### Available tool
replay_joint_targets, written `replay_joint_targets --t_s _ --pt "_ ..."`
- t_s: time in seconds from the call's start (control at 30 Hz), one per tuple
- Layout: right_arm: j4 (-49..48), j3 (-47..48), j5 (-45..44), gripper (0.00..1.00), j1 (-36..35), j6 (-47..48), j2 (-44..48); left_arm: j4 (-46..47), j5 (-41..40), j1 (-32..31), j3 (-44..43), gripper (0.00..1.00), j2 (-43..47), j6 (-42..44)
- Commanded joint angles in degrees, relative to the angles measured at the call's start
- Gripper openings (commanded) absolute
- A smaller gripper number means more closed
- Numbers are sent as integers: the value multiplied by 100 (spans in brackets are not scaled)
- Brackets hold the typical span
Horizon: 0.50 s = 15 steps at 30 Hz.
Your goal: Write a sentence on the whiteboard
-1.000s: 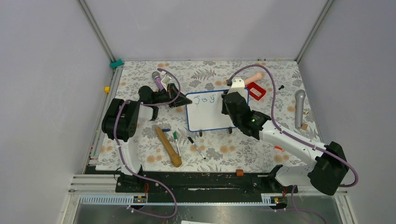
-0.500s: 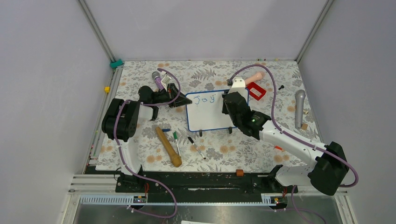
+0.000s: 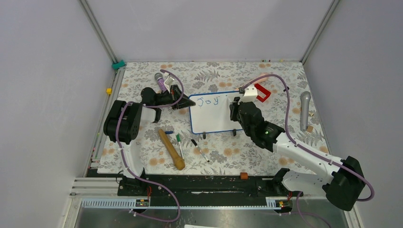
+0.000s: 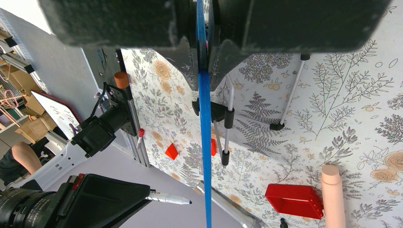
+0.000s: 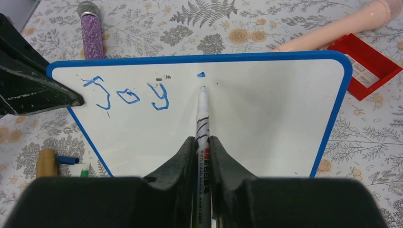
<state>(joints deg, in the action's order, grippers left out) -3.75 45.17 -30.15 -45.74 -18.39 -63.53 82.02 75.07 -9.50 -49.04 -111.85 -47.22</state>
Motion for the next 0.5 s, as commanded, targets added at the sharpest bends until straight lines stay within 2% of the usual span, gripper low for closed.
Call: replay_joint_targets --t_s 0.0,0.17,0.47 --pt "-57 275 123 0 38 -12 -146 234 623 -65 47 0 -47 450" --pt "294 613 76 0 40 -32 -507 236 630 -68 41 0 -46 442" --pt "297 685 -65 0 38 -8 -605 236 636 -70 26 0 -60 442"
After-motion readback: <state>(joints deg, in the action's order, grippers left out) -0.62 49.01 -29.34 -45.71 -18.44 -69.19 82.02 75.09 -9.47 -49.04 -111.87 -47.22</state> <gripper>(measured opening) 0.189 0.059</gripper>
